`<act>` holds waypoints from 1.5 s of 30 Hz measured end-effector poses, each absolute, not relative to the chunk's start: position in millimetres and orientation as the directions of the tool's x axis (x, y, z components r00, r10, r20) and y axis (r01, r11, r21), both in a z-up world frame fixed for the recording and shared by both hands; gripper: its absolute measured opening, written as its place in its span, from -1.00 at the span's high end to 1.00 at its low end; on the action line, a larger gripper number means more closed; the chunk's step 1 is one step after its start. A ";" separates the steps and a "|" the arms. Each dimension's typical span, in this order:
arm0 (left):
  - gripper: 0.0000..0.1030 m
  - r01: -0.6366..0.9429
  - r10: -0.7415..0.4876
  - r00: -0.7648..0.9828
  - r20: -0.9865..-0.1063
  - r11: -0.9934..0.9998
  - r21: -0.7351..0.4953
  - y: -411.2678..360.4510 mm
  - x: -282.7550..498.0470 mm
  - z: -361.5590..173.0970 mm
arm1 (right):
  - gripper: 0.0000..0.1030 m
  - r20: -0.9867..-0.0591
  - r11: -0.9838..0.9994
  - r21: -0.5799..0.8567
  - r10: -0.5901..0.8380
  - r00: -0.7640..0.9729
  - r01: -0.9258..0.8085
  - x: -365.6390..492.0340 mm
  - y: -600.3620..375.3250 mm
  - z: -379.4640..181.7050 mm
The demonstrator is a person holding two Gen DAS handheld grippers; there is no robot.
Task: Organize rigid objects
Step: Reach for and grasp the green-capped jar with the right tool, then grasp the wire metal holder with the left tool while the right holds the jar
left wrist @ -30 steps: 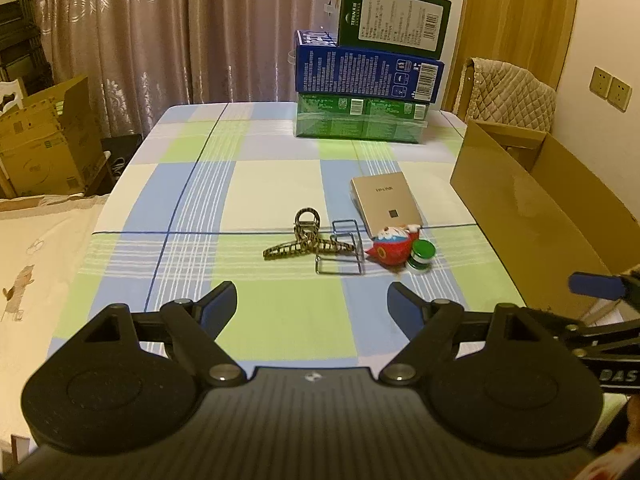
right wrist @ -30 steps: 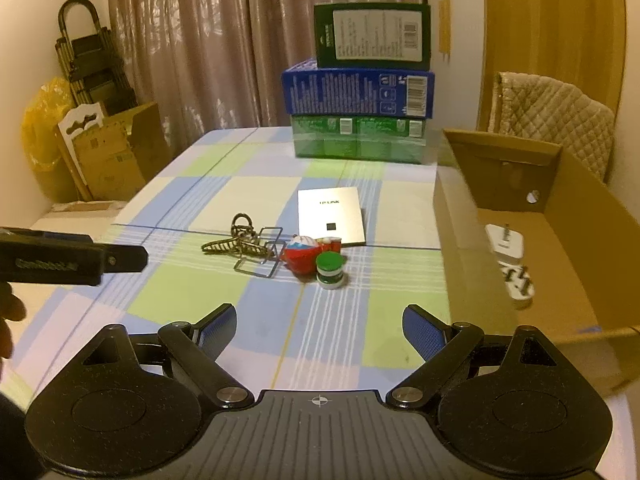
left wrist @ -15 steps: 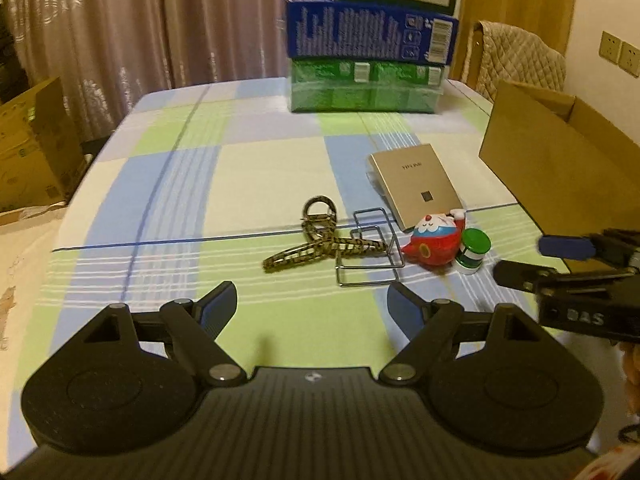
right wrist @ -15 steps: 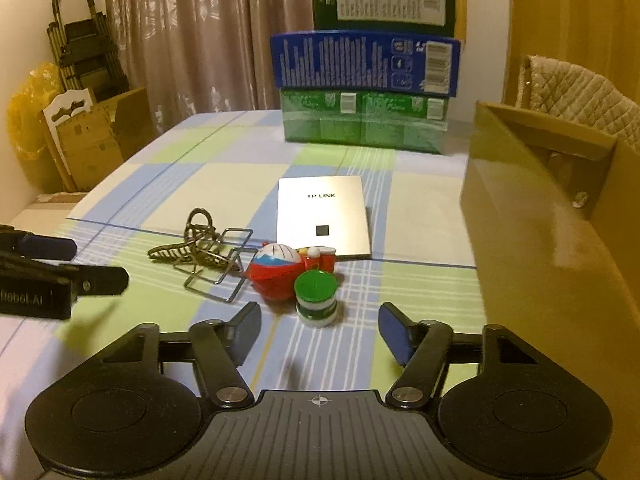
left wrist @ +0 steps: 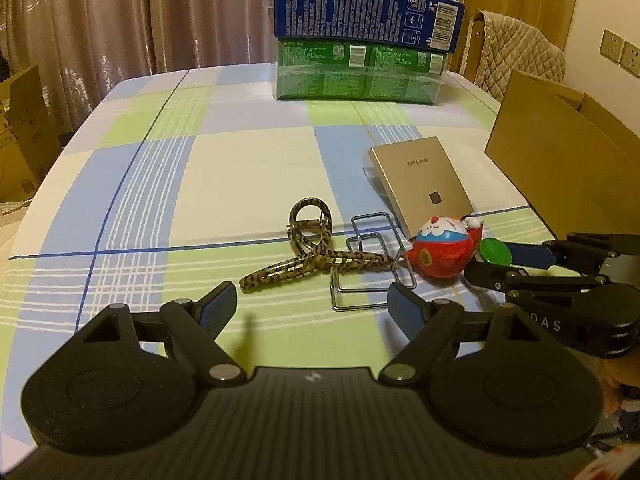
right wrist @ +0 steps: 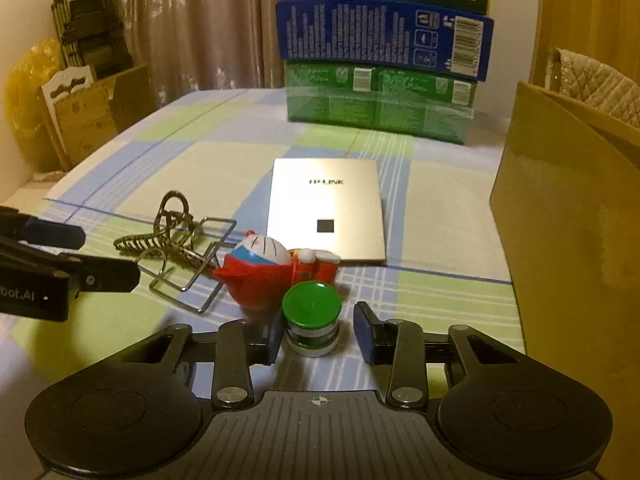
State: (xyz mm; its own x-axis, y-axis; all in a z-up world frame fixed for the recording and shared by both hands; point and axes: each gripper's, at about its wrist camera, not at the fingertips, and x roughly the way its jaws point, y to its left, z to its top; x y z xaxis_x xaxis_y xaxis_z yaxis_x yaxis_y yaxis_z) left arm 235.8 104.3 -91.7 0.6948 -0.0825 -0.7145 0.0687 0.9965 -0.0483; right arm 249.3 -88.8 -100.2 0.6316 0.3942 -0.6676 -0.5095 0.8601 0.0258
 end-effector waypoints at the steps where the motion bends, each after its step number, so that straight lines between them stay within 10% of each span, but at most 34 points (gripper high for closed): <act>1: -0.54 0.071 -0.084 0.695 -0.714 0.996 -0.049 104.5 236.4 -92.3 | 0.42 -0.669 0.859 0.025 0.395 0.630 -0.512 249.0 -88.1 -100.9; 16: -0.56 0.129 -0.128 0.707 -0.696 0.990 -0.051 77.1 251.0 -102.9 | 0.48 -0.670 0.926 0.033 0.299 0.679 -0.375 249.1 -117.0 -87.5; 28: 0.05 0.119 -0.113 0.693 -0.712 0.992 -0.041 69.8 261.7 -113.9 | 0.49 -0.681 0.925 0.054 0.309 0.664 -0.375 250.4 -116.4 -90.3; 45: 0.06 0.095 -0.129 0.748 -0.651 0.992 -0.087 71.0 229.6 -94.8 | 0.49 -0.676 0.919 0.057 0.323 0.662 -0.390 241.8 -120.7 -81.7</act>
